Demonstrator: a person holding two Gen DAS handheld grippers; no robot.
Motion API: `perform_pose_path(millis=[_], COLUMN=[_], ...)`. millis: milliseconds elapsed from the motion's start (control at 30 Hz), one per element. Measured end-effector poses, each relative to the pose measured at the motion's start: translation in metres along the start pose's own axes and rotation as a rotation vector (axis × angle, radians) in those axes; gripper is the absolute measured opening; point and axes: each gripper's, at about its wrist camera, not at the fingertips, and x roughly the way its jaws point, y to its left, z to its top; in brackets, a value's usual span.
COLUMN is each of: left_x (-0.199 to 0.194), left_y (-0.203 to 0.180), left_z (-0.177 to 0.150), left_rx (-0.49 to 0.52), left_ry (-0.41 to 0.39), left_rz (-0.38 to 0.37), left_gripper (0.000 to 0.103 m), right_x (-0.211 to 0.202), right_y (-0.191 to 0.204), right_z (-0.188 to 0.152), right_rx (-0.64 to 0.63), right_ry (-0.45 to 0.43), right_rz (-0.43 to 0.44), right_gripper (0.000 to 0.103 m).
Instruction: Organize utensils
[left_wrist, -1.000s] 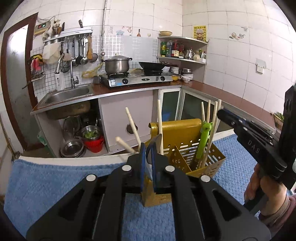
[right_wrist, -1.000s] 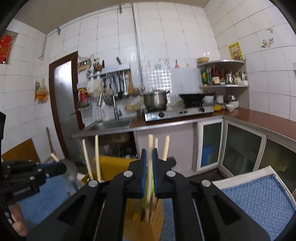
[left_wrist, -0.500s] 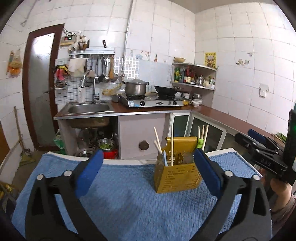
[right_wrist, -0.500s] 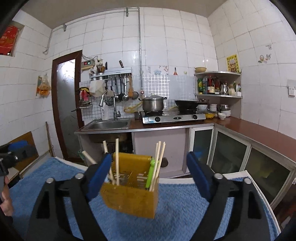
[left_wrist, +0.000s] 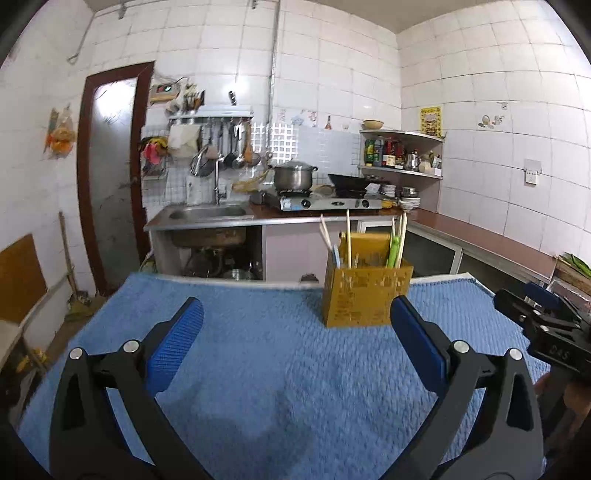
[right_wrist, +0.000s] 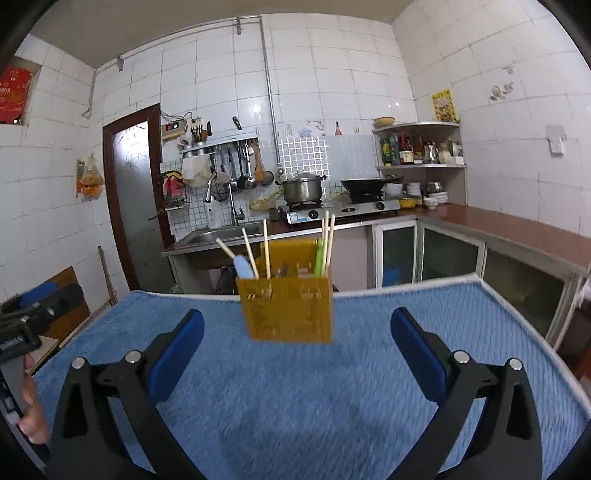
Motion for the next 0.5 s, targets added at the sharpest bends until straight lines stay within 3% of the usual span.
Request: perform_pose_path(millis=[200, 500], left_x=[-0.012, -0.010], left_y=[-0.003, -0.011], left_z=[-0.047, -0.089], left_rx=[-0.011, 0.018], left_ry=[0.009, -0.002], left_rz=[0.019, 0.024], left_gripper=[0.098, 0.098], right_x=[-0.019, -0.031], right_y=[0.009, 0.006], right_z=[-0.047, -0.090], right_rx=[-0.044, -0.052], right_ry=[0.038, -0.018], right_rz=[-0.026, -0.089], right_gripper=[0.099, 0.099])
